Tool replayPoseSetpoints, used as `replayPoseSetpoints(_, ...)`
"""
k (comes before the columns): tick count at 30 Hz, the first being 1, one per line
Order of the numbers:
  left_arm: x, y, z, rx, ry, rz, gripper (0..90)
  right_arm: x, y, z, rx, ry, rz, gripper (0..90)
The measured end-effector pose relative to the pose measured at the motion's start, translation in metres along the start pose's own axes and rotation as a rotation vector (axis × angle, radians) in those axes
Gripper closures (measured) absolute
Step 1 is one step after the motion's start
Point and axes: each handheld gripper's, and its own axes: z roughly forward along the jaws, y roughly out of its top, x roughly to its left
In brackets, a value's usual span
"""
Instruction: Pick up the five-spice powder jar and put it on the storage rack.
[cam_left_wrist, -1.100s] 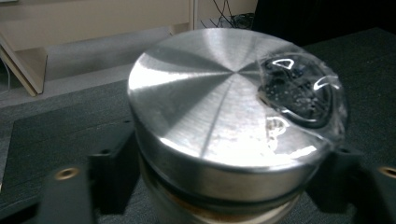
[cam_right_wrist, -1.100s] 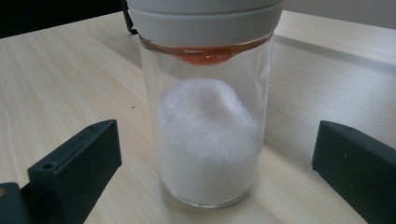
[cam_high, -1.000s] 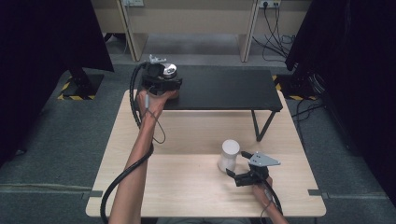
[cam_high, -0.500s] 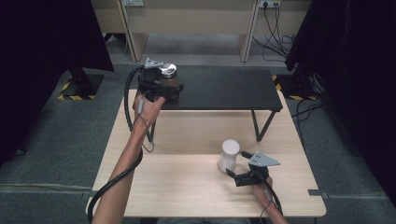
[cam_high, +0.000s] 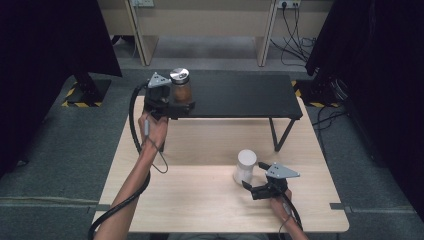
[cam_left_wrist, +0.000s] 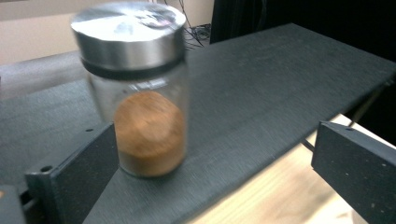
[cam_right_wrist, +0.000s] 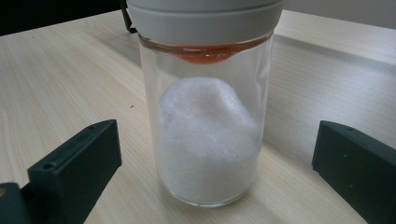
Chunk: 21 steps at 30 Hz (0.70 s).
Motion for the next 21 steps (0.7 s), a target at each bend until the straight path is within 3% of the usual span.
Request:
replayPoseSetpoints(3,0.001,-0.015,-0.007,-0.024,-0.049,-0.027,0.4,0.0,0.0,0.0,0.0,0.0,0.0,1.3)
replayPoseSetpoints(10,-0.004,-0.056,-0.013,-0.04,-0.144,-0.032,0.5,0.0,0.0,0.0,0.001,-0.001,-0.002,1.3)
replayPoseSetpoints(15,-0.015,-0.083,-0.009,-0.034,-0.143,-0.009,0.7,0.001,0.0,0.0,0.001,-0.002,-0.004,1.3)
replayPoseSetpoints(18,-0.015,-0.104,-0.005,-0.035,-0.171,-0.019,0.5,0.001,0.0,0.0,0.001,-0.002,-0.003,1.3)
replayPoseSetpoints(21,-0.015,-0.121,0.0,-0.022,-0.173,-0.02,0.7,0.001,0.0,0.0,0.001,-0.003,-0.004,1.3)
